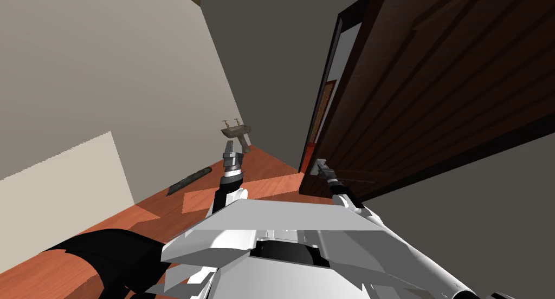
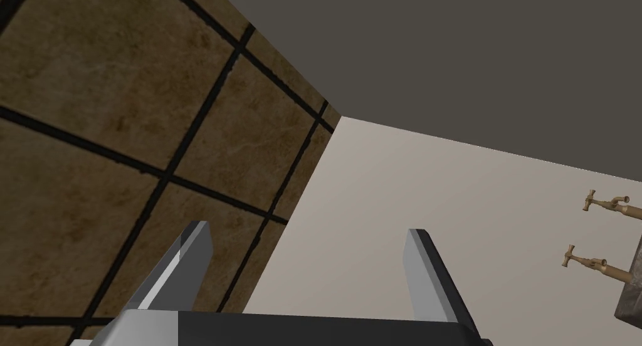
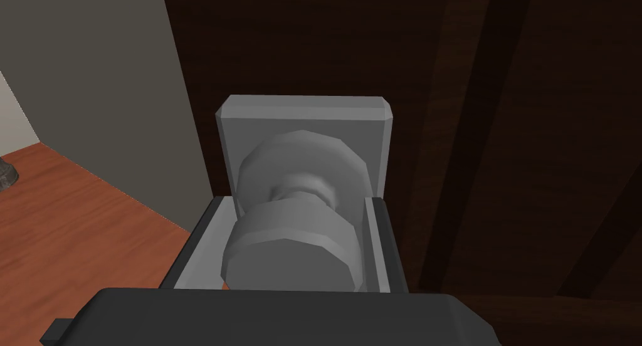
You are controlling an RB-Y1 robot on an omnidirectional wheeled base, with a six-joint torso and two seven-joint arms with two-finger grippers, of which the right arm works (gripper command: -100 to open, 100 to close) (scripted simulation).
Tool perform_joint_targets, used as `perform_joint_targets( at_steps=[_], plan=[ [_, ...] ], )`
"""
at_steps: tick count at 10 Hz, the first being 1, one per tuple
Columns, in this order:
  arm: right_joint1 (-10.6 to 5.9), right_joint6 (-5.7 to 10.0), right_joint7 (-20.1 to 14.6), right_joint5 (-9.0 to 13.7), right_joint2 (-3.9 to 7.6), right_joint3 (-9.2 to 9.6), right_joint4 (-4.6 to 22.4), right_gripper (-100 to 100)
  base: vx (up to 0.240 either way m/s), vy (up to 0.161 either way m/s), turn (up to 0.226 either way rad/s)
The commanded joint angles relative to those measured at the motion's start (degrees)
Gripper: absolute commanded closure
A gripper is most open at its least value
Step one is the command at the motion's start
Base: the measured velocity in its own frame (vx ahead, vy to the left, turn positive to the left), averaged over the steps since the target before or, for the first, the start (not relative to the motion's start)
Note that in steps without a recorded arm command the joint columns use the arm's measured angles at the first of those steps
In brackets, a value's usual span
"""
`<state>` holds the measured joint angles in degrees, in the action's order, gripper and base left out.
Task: Pull the door open
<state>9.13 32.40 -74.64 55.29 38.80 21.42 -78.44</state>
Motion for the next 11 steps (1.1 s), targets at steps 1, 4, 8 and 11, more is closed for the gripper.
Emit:
perform_joint_targets(
  at_steps=[1, 4, 8, 11],
  plan=[
    [0.47, 0.7, -1.3, -0.3, 1.05, 1.19, -0.3, 100, -0.215, -0.092, 0.123],
    [1.09, 1.9, -2.9, -0.6, 2.81, 2.67, -0.9, 100, -0.213, -0.067, 0.124],
    [1.72, 3.24, -4.5, -1.3, 4.42, 3.9, -1.1, 100, -0.151, -0.063, 0.105],
    [2.56, 5.02, -6.5, -2.1, 6.42, 5.55, -1.6, 100, -0.202, -0.086, 0.128]
  ],
)
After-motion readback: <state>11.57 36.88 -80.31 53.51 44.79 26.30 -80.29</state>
